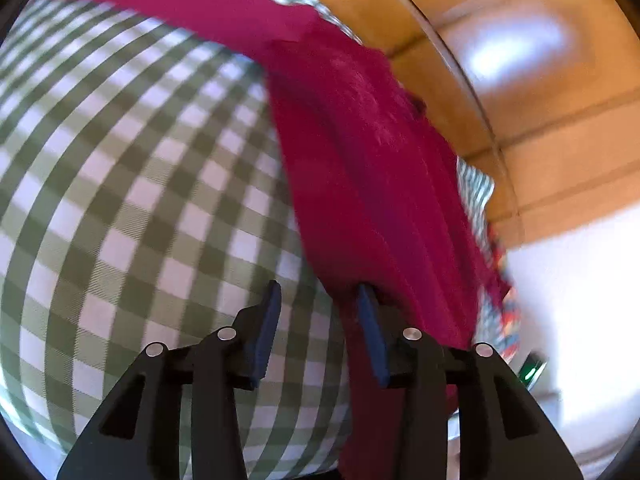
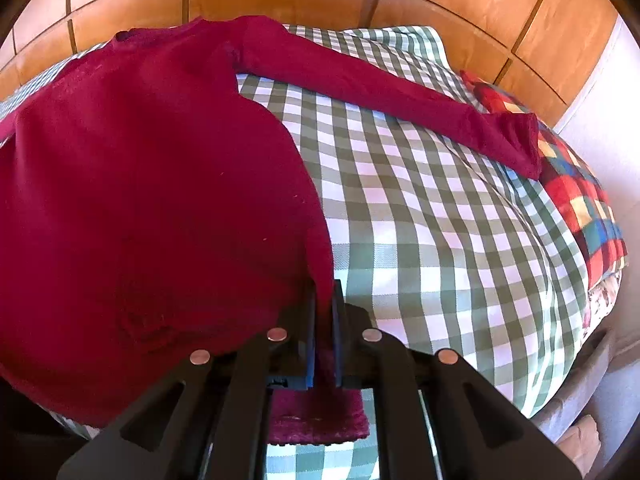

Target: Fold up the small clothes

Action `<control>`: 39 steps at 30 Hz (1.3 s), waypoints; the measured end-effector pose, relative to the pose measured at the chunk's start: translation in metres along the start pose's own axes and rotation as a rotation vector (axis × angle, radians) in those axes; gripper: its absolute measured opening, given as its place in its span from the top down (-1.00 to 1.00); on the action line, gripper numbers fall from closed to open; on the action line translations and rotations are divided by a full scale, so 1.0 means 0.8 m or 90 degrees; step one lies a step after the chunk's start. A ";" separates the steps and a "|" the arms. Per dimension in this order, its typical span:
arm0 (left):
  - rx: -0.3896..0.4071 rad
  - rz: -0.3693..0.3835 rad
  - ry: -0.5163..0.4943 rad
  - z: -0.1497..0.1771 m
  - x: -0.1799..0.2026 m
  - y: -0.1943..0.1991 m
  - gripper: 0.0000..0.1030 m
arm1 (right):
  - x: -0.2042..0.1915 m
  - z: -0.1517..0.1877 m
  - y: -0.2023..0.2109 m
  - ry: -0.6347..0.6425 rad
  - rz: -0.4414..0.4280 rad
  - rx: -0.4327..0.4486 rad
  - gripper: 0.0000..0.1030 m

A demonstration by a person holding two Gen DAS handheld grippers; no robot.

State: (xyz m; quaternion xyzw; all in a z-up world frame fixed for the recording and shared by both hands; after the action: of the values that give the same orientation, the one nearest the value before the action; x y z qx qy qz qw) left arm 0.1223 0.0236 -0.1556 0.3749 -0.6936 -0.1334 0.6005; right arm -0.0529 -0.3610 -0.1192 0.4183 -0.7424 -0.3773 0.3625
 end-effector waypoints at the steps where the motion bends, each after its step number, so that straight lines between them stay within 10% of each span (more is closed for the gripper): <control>1: 0.012 0.013 0.017 -0.003 -0.005 0.003 0.14 | 0.001 0.000 0.001 -0.005 -0.005 0.000 0.88; 11: -0.017 0.150 0.029 -0.022 0.027 -0.041 0.14 | 0.007 0.002 0.003 -0.014 -0.013 0.001 0.87; 20: -0.013 0.050 -0.070 -0.001 0.016 0.029 1.00 | 0.011 0.001 0.002 -0.014 -0.027 0.003 0.86; 27: -0.004 0.025 -0.022 0.017 -0.025 0.036 1.00 | 0.009 -0.002 0.002 0.004 -0.024 0.001 0.86; 31: -0.029 0.101 -0.027 0.033 0.008 0.009 -0.03 | 0.007 -0.002 0.003 0.004 -0.021 0.001 0.85; 35: -0.060 0.066 -0.090 0.048 0.035 -0.021 -0.04 | 0.007 -0.002 0.003 0.005 -0.020 0.000 0.84; 36: -0.067 0.062 -0.107 0.052 0.040 -0.025 0.05 | 0.006 -0.002 0.003 0.006 -0.019 0.000 0.84; 37: -0.079 0.054 -0.121 0.056 0.043 -0.027 0.64 | 0.004 -0.002 0.005 0.012 -0.017 0.000 0.84; 39: -0.075 0.010 -0.149 0.056 0.045 -0.021 0.82 | -0.001 -0.003 0.012 0.023 -0.026 0.000 0.86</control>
State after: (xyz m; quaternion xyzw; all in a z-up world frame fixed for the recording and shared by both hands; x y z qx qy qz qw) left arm 0.0867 -0.0239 -0.1507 0.3157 -0.7527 -0.2121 0.5374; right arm -0.0537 -0.3578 -0.1100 0.4400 -0.7270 -0.3771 0.3684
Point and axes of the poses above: each gripper's, at about its wrist camera, not at the fingertips, and y roughly against the way its jaws point, x to its right, z to its underside, the point moved 4 cm from there along -y, roughly the way its jaws point, and after that the axes turned 1 degree about z, right-handed, at the moved point
